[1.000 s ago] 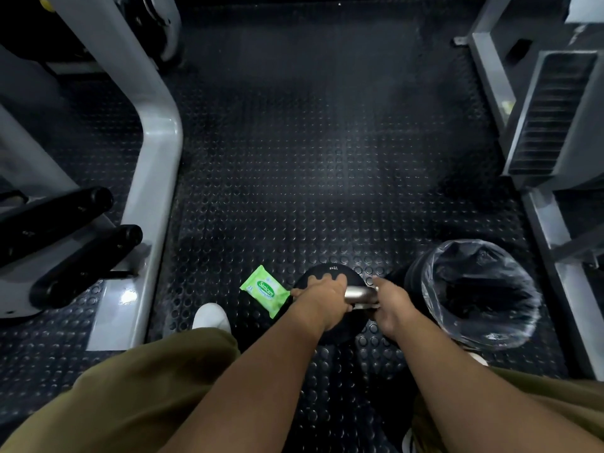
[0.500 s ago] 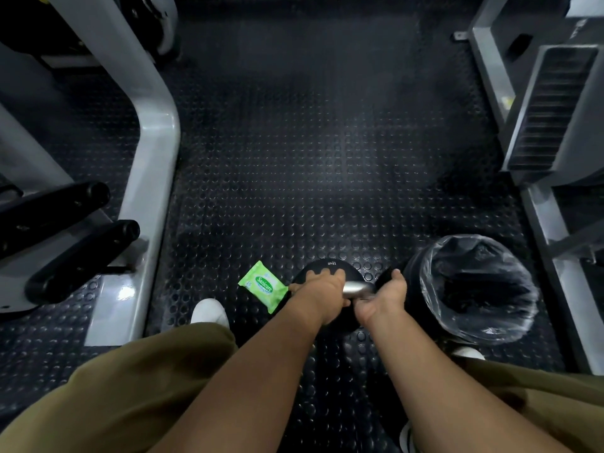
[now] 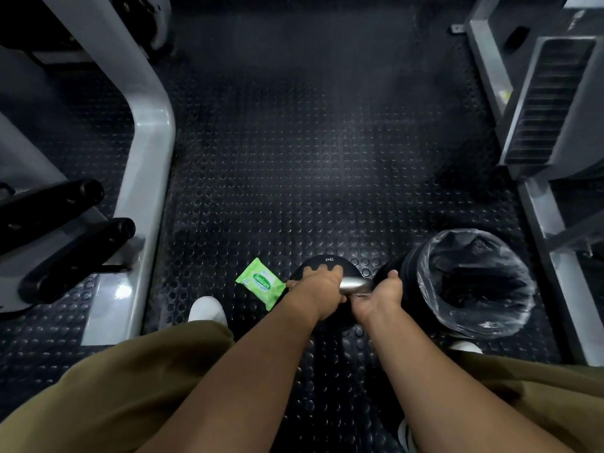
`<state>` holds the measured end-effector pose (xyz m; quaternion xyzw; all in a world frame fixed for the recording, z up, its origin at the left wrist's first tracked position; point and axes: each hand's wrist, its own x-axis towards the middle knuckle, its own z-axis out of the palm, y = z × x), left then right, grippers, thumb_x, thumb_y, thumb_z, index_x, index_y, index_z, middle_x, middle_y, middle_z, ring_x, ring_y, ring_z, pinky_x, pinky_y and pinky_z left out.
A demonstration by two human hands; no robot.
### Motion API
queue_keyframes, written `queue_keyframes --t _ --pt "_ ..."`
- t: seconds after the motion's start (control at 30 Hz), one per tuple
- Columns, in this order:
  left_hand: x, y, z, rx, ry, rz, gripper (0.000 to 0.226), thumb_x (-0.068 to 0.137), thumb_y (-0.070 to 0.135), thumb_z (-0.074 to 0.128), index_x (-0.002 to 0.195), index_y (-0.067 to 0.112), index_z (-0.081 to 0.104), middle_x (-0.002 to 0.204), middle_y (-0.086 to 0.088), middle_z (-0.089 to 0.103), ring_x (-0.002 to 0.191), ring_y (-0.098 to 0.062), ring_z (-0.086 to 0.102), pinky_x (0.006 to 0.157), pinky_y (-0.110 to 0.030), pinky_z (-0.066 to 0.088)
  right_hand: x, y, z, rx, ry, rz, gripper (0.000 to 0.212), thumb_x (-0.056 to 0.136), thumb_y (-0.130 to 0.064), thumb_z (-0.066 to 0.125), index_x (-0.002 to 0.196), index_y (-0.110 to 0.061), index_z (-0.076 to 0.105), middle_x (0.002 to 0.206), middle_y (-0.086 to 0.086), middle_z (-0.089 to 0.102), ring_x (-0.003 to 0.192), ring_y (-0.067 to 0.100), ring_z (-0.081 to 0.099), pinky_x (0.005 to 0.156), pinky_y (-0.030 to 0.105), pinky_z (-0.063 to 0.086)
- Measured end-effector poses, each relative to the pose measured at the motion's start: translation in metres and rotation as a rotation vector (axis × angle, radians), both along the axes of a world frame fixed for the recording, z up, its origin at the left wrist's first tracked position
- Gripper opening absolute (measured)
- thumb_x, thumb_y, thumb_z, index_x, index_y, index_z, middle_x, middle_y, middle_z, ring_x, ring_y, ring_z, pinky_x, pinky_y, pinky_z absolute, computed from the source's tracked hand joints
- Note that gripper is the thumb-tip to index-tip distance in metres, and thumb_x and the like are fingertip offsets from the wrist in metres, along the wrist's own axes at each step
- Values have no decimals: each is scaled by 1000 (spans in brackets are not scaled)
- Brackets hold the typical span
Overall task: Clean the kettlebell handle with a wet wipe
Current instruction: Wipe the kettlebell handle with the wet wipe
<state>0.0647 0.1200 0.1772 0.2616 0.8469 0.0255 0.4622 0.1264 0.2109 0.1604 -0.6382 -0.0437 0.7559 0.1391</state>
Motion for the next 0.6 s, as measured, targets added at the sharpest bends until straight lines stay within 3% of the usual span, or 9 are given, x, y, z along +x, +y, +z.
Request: queue_keyframes --t 0.17,0.37,0.6 --pt "0 -2 -3 20 7 -3 46 101 42 64 136 20 43 146 -10 43 144 -40 31 109 -76 32 11 -4 2 85 -92 127 28 106 -33 49 119 -8 50 132 23 57 114 40 61 102 54 51" --pt "0 -3 -17 28 44 -28 50 102 43 62 140 18 41 150 -13 40 146 -45 28 113 -72 31 22 8 8 25 16 163 60 105 -48 46 138 2 45 130 30 59 116 46 63 105 59 48" --pt "-2 -7 -29 68 90 -87 39 99 44 65 124 22 44 137 -12 48 133 -43 40 110 -64 38 17 0 12 85 27 172 64 101 -61 44 126 -3 56 114 21 67 101 38 68 92 51 56"
